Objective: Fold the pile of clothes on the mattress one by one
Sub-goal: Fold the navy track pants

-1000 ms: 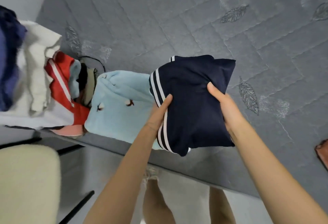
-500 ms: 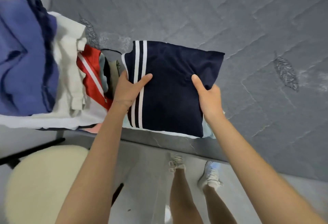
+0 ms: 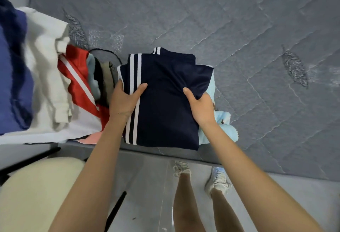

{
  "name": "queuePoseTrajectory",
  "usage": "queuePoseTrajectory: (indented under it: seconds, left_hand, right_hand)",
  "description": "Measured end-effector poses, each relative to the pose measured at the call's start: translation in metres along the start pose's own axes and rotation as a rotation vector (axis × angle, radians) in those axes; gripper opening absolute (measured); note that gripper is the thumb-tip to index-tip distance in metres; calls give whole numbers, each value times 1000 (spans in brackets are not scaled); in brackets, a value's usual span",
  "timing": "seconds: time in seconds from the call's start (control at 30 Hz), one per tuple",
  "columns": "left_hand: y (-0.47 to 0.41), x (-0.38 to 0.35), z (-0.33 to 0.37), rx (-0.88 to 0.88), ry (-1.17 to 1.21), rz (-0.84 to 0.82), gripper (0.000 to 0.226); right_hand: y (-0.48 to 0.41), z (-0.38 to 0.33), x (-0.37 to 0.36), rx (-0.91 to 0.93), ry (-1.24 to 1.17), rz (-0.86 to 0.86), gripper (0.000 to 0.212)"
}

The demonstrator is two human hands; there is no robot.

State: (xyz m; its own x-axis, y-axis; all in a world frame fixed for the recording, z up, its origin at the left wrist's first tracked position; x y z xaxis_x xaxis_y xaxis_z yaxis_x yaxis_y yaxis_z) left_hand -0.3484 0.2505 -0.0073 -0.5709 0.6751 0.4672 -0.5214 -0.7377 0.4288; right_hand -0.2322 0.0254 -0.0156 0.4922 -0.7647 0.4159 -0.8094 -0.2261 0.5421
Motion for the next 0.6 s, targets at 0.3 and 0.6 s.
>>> queuePoseTrajectory:
  seconds: [0.3, 0.6]
  left_hand:
    - [24, 0, 29, -154, -513, 208, 95]
    - [117, -55, 123, -415, -826, 36, 78]
  right_hand:
    - [4, -9, 17, 42, 176, 44, 52]
    - [55, -19, 148, 176, 824, 81, 91]
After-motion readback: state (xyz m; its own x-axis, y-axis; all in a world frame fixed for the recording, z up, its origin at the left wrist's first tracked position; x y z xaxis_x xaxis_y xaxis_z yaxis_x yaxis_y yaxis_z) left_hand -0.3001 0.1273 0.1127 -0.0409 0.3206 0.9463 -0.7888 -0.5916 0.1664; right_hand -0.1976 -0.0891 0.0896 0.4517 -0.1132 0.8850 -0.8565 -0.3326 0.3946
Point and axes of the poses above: each hand's wrist, its own y-axis away from the middle knuckle, its own x-axis out of the back of the hand, z = x × y, the point moved 6 cm from there along -y, towards the middle knuckle, and after that the axes turned 8 degrees about y, right-handed, at the moved point
